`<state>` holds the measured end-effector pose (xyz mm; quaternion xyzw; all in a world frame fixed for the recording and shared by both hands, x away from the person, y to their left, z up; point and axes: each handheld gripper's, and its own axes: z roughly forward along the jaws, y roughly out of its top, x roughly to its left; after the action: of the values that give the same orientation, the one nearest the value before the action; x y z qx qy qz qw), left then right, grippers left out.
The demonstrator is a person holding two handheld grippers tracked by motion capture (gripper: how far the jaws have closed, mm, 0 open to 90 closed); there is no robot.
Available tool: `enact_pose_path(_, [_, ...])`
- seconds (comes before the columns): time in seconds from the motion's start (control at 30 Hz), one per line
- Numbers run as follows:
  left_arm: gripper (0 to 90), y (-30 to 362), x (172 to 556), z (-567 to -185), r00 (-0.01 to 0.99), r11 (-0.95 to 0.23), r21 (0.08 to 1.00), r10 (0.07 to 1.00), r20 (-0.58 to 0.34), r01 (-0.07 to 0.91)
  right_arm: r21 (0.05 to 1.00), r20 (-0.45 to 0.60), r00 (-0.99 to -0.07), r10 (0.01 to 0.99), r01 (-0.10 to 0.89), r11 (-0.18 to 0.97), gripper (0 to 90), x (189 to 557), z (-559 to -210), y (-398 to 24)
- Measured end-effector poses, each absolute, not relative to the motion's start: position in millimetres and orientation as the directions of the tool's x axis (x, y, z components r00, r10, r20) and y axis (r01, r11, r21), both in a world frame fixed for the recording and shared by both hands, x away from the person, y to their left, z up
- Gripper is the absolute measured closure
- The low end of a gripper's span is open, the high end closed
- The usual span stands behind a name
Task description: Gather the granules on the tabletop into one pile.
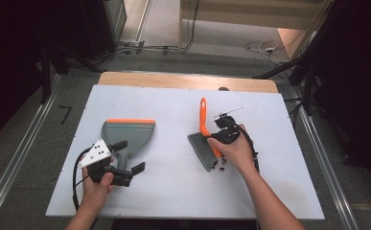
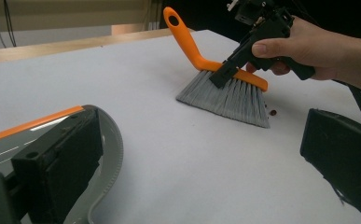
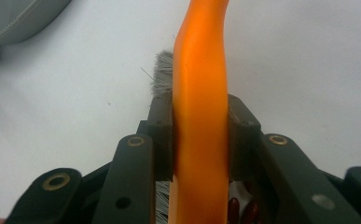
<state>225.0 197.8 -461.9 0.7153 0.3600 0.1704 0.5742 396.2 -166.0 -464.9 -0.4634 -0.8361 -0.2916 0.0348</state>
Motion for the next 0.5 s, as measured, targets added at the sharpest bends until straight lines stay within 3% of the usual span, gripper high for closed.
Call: enact_pose_path(0.5, [0.0,196.7,225.3,-461.2,0.683,-0.072,0.945,0.709,-0.176,0.318,0.491,0.351,-0.592,0.725,0.776,0.396,68.2,396.7,-451.7,-165.5])
